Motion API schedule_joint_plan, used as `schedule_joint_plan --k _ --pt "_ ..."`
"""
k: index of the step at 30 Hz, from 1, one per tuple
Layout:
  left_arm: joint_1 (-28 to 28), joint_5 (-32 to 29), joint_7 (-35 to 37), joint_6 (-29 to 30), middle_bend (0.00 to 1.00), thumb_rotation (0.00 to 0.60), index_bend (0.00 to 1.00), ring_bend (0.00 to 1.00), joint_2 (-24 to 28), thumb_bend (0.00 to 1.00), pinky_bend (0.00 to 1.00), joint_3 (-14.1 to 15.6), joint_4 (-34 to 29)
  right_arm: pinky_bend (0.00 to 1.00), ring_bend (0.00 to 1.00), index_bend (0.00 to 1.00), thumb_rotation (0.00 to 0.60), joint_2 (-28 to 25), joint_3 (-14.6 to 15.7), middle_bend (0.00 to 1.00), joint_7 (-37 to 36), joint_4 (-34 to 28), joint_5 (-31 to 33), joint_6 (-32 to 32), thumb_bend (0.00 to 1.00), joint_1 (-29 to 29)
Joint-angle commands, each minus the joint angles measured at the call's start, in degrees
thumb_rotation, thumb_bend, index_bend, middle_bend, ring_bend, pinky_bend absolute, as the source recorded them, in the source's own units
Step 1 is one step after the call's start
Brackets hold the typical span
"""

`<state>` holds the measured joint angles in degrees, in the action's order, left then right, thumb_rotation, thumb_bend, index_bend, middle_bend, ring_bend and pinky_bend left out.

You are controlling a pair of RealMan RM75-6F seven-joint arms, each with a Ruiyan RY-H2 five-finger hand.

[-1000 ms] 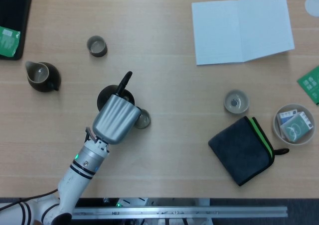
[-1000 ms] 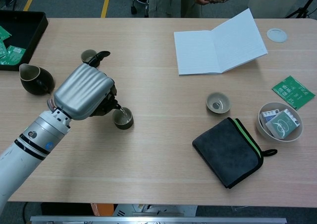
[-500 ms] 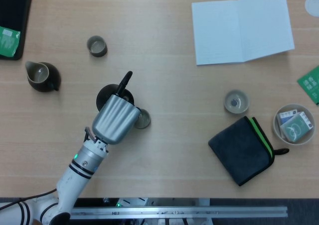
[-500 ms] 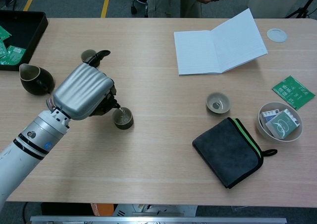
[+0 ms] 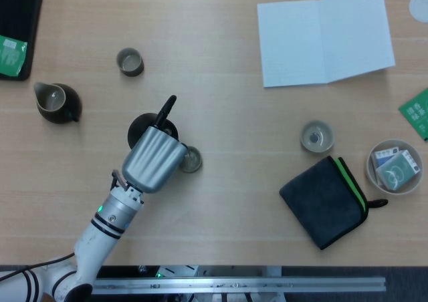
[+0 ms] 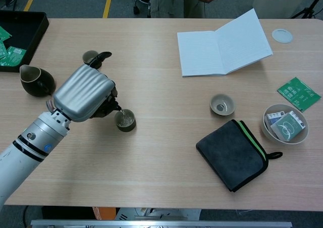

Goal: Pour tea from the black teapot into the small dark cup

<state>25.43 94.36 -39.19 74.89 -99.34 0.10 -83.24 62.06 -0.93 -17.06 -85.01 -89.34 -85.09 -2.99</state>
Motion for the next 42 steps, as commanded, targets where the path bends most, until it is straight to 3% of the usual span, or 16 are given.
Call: schedule_joint_plan --k 1,26,35,42 --pt "0.0 0.0 0.2 -0.1 0.99 0.600 0.96 0.79 0.1 0.34 0.10 0.0 0.1 0.18 0.25 0.32 0.600 -0.1 0.0 0.37 0.0 -0.1 -0.1 0.0 0.01 0.0" --pt "0.1 -9.0 11.4 -5.3 0.98 0.600 0.95 0.78 3.2 0.34 0.10 -3.1 -4.2 0.18 0.25 0.32 0.600 -0.6 -0.3 0.37 2.7 -2.6 0.0 0.5 0.01 -0.6" --pt "1.7 -16.3 20.1 -10.0 0.97 0.600 0.94 0.77 5.4 0.34 0.10 -7.5 -7.2 0.18 0.25 0.32 0.600 -0.9 -0.4 0.37 3.7 -3.6 0.2 0.6 0.01 -0.6" --pt "3.3 -19.6 25.2 -12.2 0.95 0.600 0.92 0.75 5.7 0.34 0.10 -10.1 -5.2 0.18 0.25 0.32 0.600 -0.9 -0.5 0.37 3.7 -3.6 0.5 0.7 0.01 -0.6"
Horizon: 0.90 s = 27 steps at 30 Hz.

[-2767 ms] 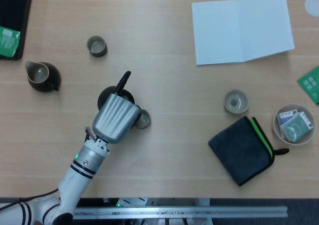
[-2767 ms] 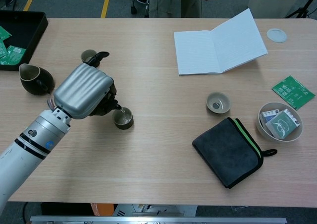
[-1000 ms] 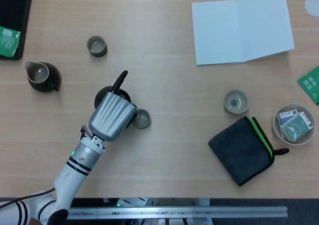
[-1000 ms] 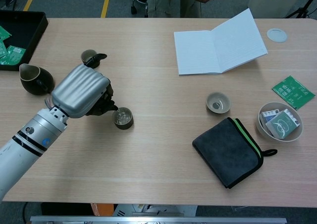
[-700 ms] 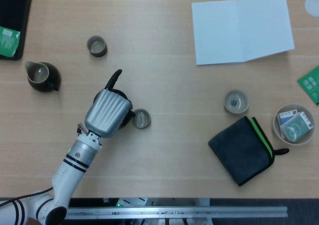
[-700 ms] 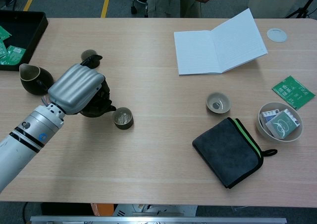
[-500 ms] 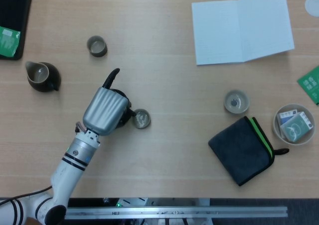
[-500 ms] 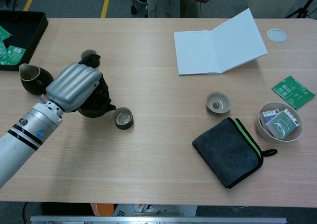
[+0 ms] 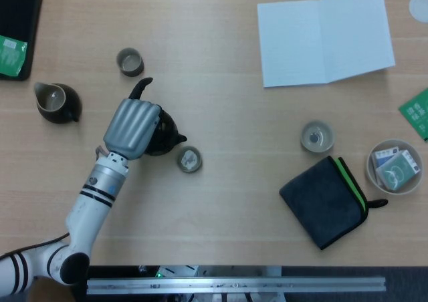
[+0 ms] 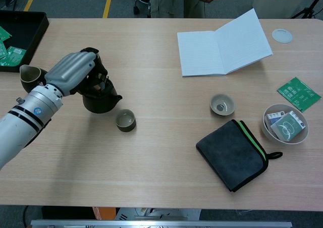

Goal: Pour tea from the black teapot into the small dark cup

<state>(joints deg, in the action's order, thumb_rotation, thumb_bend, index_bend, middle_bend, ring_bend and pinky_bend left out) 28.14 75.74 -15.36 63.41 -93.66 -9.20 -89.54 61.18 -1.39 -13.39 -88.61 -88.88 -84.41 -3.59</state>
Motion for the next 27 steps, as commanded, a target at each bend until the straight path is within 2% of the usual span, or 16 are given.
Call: schedule_joint_plan --k 1,13,27 --pt "0.8 -1.2 2.0 -0.8 0.94 0.600 0.92 0.75 -0.1 0.34 0.10 -1.0 1.5 0.18 0.25 0.32 0.600 0.0 0.0 0.37 0.0 0.0 0.1 0.1 0.01 0.0" --pt "2.2 -5.7 7.8 -4.2 0.91 0.600 0.89 0.72 -1.8 0.34 0.10 -2.0 8.6 0.18 0.25 0.32 0.600 0.3 -0.2 0.37 -0.1 0.3 0.5 0.6 0.01 -0.2" --pt "3.2 -10.6 9.1 -7.2 0.86 0.594 0.85 0.68 -2.2 0.34 0.10 -2.4 11.2 0.18 0.25 0.32 0.600 0.4 -0.2 0.37 -0.2 0.5 0.7 0.9 0.01 -0.3"
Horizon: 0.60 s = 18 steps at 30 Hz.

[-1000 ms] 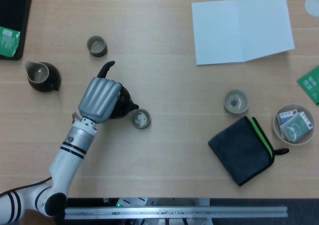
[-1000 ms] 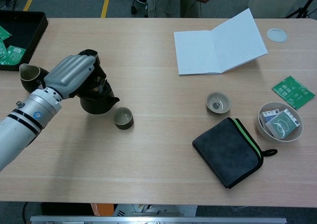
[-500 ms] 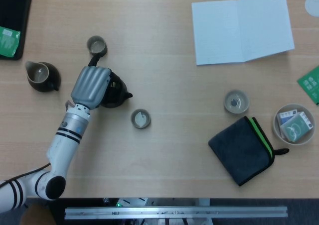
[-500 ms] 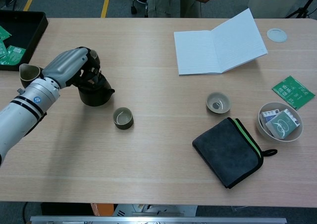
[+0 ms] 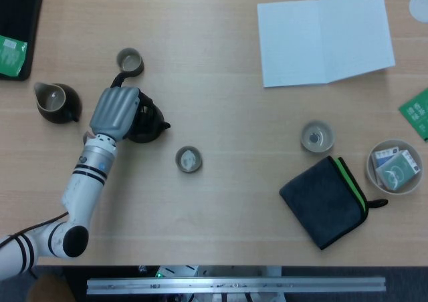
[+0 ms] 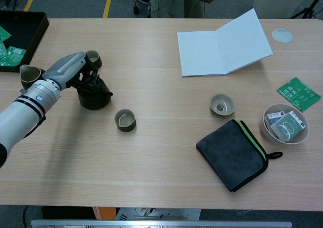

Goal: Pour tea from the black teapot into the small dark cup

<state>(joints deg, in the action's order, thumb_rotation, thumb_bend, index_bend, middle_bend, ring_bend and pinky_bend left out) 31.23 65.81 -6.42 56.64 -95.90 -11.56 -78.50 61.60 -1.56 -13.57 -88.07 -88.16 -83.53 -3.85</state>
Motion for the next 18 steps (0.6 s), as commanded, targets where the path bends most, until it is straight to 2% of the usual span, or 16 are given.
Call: schedule_joint_plan --k 1,8,11,15,18 --pt "0.2 -1.1 0.1 -0.7 0.86 0.592 0.85 0.68 0.2 0.34 0.10 -0.1 0.2 0.18 0.25 0.32 0.600 0.0 0.0 0.37 0.0 0.0 0.0 0.0 0.01 0.0" --pt "0.4 -3.5 -0.1 -1.9 0.80 0.566 0.80 0.63 0.8 0.34 0.10 -0.1 -0.4 0.18 0.25 0.32 0.600 -0.1 0.0 0.37 0.1 -0.1 -0.1 -0.1 0.01 0.0" --pt "0.5 -4.2 -0.6 -2.1 0.75 0.505 0.75 0.59 1.3 0.34 0.10 0.0 -1.1 0.18 0.25 0.32 0.600 -0.1 0.0 0.37 0.0 -0.2 -0.2 -0.3 0.01 0.1" --pt "0.4 -4.6 -1.3 -1.5 0.67 0.365 0.66 0.53 2.1 0.34 0.10 0.0 -2.4 0.18 0.25 0.32 0.600 -0.2 0.1 0.37 -0.1 -0.2 -0.3 -0.4 0.01 0.1" --pt "0.4 -5.2 -1.4 -1.7 0.62 0.327 0.58 0.48 3.0 0.34 0.10 0.0 -3.9 0.18 0.25 0.32 0.600 -0.1 0.1 0.37 -0.2 -0.2 -0.5 -0.6 0.01 0.2"
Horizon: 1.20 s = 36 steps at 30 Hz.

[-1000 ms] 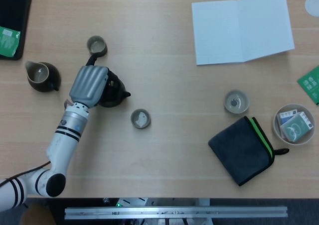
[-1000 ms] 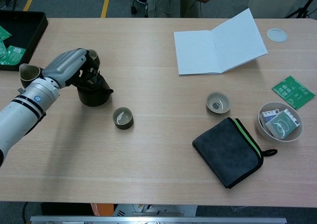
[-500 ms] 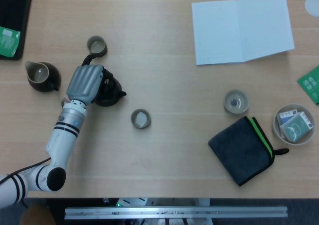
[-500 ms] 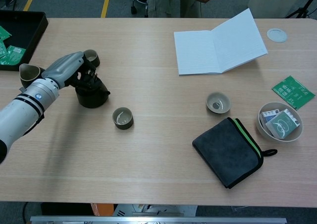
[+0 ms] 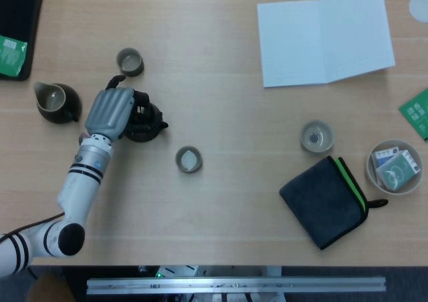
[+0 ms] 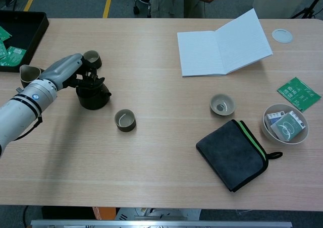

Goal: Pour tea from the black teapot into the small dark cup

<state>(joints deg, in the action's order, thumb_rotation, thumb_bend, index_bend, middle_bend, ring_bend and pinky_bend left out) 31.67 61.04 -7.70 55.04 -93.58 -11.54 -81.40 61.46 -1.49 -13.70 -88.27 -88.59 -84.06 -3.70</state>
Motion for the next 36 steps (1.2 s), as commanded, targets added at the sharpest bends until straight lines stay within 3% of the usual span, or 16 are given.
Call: schedule_joint_plan --k 1,8,17,25,36 --pt "0.0 -0.7 -0.3 -0.2 0.61 0.318 0.55 0.47 1.1 0.34 0.10 0.0 -1.5 0.18 0.25 0.32 0.600 0.0 0.0 0.37 -0.1 0.0 -0.1 -0.1 0.01 0.0" --pt "0.6 -3.1 -0.3 -2.2 0.48 0.296 0.43 0.38 3.8 0.34 0.10 0.0 -5.3 0.18 0.25 0.32 0.600 0.2 0.0 0.37 -0.5 0.3 -0.2 -0.1 0.01 0.0" --pt "1.1 -2.5 1.6 -2.6 0.27 0.294 0.33 0.18 5.2 0.34 0.10 0.1 -7.2 0.18 0.25 0.32 0.600 0.2 -0.1 0.37 -0.8 0.6 -0.1 -0.2 0.01 0.0" --pt "1.2 -0.6 3.3 -2.1 0.21 0.294 0.24 0.12 5.8 0.34 0.10 0.4 -7.3 0.18 0.25 0.32 0.600 0.1 -0.2 0.37 -0.7 0.6 -0.1 -0.2 0.01 -0.1" --pt "-0.3 8.4 7.7 3.8 0.16 0.326 0.19 0.09 5.4 0.34 0.10 1.7 -5.5 0.18 0.25 0.32 0.600 0.1 -0.3 0.37 -0.5 0.4 -0.1 0.0 0.01 -0.4"
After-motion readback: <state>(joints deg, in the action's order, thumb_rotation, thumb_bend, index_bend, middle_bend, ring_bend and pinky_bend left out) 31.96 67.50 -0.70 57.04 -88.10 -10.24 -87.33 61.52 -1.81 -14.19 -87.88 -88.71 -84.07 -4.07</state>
